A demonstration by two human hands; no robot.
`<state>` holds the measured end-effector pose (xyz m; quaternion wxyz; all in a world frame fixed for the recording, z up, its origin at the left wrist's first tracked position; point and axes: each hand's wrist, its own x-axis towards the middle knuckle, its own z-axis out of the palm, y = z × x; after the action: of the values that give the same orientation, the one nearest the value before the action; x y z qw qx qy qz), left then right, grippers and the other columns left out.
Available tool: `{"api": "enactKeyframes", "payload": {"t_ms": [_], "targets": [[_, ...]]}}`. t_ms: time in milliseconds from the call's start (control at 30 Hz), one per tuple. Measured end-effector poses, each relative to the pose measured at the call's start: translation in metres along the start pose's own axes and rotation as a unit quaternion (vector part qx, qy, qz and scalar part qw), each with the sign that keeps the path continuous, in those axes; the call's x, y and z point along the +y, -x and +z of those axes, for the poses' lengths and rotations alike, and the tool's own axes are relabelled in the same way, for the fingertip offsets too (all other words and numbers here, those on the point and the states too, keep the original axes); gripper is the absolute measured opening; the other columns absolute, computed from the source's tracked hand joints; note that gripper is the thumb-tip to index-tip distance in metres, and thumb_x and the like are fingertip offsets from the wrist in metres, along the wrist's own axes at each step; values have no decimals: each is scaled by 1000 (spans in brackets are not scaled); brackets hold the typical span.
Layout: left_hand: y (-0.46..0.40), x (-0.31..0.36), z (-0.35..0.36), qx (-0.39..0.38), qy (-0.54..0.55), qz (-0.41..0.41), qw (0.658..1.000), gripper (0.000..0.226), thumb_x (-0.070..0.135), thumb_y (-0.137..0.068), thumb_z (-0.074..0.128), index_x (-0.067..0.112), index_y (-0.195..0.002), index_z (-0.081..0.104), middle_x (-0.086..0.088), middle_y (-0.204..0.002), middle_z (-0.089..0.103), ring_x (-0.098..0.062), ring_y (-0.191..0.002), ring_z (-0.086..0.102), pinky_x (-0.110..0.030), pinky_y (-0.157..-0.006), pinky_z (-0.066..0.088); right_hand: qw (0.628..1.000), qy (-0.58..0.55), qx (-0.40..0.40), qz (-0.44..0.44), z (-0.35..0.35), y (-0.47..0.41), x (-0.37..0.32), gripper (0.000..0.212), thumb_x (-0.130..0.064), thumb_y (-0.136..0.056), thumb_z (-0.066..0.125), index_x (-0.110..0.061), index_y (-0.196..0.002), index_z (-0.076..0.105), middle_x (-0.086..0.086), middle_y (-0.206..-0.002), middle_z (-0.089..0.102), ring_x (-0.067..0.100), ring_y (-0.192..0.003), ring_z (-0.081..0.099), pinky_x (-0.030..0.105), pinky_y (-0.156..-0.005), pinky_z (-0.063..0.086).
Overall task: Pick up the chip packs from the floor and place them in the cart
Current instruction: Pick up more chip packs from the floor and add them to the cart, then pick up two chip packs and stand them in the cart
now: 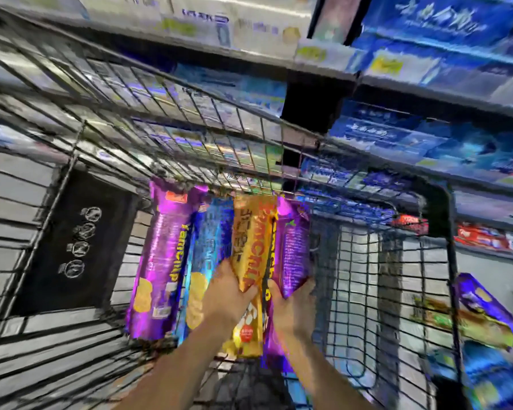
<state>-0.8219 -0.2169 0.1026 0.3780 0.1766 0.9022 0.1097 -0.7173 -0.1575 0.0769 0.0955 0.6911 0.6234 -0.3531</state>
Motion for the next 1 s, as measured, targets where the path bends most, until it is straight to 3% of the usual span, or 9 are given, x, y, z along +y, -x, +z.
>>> {"api": "enactKeyframes", "payload": {"t_ms": [167,300,467,600,733,867,933,1000], "targets": [[-5,-2,10,-20,22,17,999,86,51,-80,64,8,-144,24,-13,-138,43,-32,-129,43,-41,-100,41,1000,19,14,-6,13,5,0,104,-56,-70,74,5,-142,32,28,-124,52,44,-113,54,48,-86,49],[1,-4,-6,-7,11,39,999,81,49,-82,62,7,-142,29,-13,-137,43,-31,-128,42,-40,-102,40,996,77,-17,-50,-10,7,1,90,-57,-88,51,-6,-151,12,19,-142,37,35,-128,42,46,-100,42],[21,10,-63,12,-133,142,981,70,50,-90,49,6,-141,31,-14,-145,38,-31,-132,38,-39,-108,35,974,146,-9,-170,-67,24,-15,71,-54,-96,34,-17,-152,13,14,-154,26,32,-141,29,48,-114,29],[61,60,-120,34,-285,269,919,70,56,-91,41,13,-145,29,-10,-155,27,-28,-143,23,-45,-117,20,956,172,21,-236,-142,52,-26,66,-53,-98,28,-19,-153,13,10,-159,18,27,-147,16,49,-120,13],[113,131,-150,72,-362,378,849,72,57,-91,40,13,-146,28,-10,-156,25,-27,-145,21,-48,-118,19,947,161,103,-258,-221,86,-10,71,-59,-93,19,-18,-151,24,10,-156,28,24,-146,23,46,-119,16],[182,207,-136,89,-407,470,778,73,58,-91,39,14,-147,26,-8,-157,24,-26,-145,22,-46,-117,22,951,157,151,-220,-294,112,42,63,-51,-99,29,-18,-151,20,8,-159,22,23,-146,19,46,-119,10],[222,243,-114,86,-429,514,738,73,57,-92,39,13,-148,25,-8,-157,24,-26,-145,23,-45,-116,20,957,142,177,-182,-327,124,84,64,-50,-97,28,-15,-151,21,10,-157,24,26,-144,23,46,-117,13],[262,274,-81,82,-446,558,695,72,57,-92,39,11,-147,27,-10,-155,28,-27,-142,28,-45,-115,22,964,98,208,-136,-355,135,136,61,-43,-96,41,-12,-147,32,16,-149,37,32,-137,36,46,-112,24]]}}
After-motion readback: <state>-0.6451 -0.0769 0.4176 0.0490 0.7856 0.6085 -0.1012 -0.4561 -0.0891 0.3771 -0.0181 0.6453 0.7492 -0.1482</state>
